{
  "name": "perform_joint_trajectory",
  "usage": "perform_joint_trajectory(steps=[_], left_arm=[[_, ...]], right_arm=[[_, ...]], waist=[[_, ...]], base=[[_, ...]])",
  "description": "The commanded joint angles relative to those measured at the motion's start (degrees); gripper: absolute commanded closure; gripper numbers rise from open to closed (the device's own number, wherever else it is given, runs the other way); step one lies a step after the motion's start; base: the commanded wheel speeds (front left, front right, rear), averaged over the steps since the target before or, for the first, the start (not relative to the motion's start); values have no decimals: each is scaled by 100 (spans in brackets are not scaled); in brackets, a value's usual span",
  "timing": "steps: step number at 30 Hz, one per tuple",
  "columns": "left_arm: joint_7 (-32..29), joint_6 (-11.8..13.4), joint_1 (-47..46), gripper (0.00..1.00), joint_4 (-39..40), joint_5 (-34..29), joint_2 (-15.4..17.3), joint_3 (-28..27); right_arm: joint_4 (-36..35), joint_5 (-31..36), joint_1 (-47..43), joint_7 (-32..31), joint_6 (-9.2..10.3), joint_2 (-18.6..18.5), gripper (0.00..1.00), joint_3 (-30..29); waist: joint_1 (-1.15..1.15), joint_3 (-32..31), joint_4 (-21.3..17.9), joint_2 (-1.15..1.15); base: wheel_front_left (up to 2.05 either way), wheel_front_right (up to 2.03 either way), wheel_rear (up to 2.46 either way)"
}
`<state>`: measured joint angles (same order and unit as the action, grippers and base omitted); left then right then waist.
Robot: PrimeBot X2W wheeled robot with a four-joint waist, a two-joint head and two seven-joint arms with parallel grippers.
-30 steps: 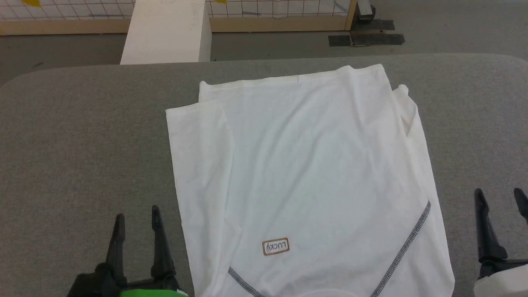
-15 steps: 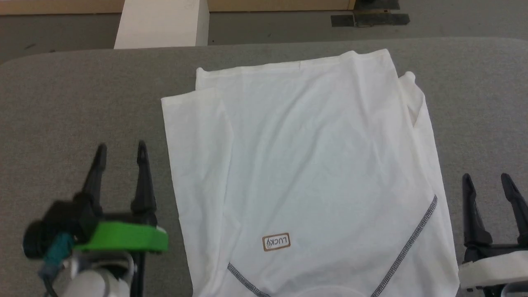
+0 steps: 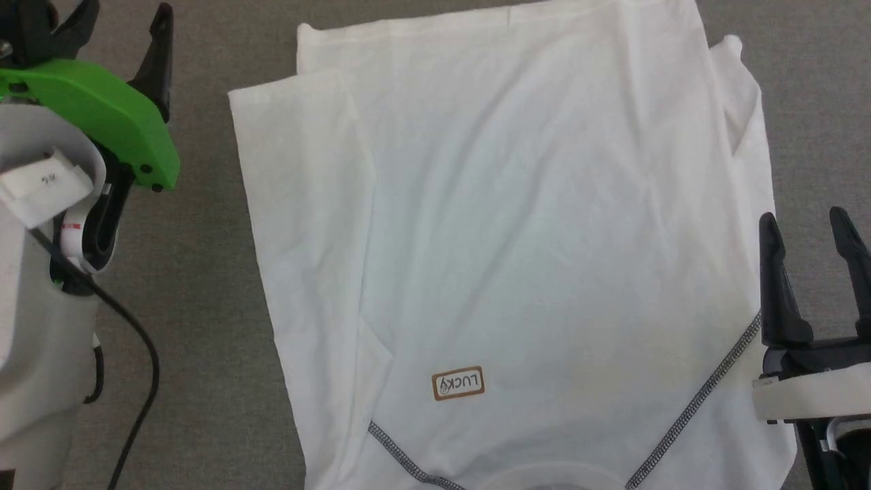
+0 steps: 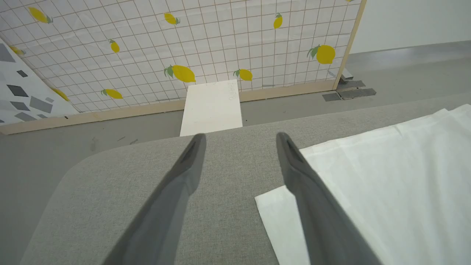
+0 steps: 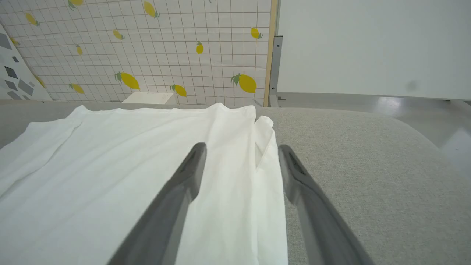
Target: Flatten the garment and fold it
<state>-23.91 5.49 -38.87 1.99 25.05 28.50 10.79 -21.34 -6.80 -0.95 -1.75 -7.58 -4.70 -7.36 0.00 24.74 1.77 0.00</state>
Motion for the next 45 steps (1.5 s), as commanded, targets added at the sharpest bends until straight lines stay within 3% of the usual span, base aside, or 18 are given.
perform_joint_trajectory(steps=[1,12,23,24,25,26,30,40,45], left_arm=[[-184,-73,-173,0,-130,79,64,68],[-1430,-66,-344,0,-660,388,192,242],[-1618,79,-146,0,-654,578,112,230],[-1634,85,-125,3,-673,602,97,234],[-1633,62,-110,64,-680,624,87,250],[-1639,28,-99,100,-689,649,80,268],[-1597,-309,-57,100,-740,745,128,407],[-506,-263,6,100,-802,944,42,-149],[-246,-287,344,100,-580,1173,223,-549]], right_arm=[[-18,-31,137,-10,9,-33,0,21],[96,-115,383,-27,9,-174,0,83],[186,-150,486,-38,9,-259,0,92],[184,-153,501,-46,9,-277,0,95],[183,-157,514,-53,9,-294,0,93],[183,-158,522,-60,9,-308,0,86],[205,-165,539,-77,9,-343,0,51],[359,-160,464,-60,9,-299,0,3],[404,-128,331,-89,9,-223,0,-29]], waist=[[0,511,-72,0],[0,1001,-246,0],[0,1181,-243,0],[0,1198,-248,0],[0,1213,-253,0],[0,1223,-255,0],[0,1222,-253,0],[0,564,-133,0],[0,57,-78,0]], base=[[0,0,0],[0,0,0],[0,0,0],[0,0,0],[0,0,0],[0,0,0],[0,0,0],[0,0,0],[0,0,0]])
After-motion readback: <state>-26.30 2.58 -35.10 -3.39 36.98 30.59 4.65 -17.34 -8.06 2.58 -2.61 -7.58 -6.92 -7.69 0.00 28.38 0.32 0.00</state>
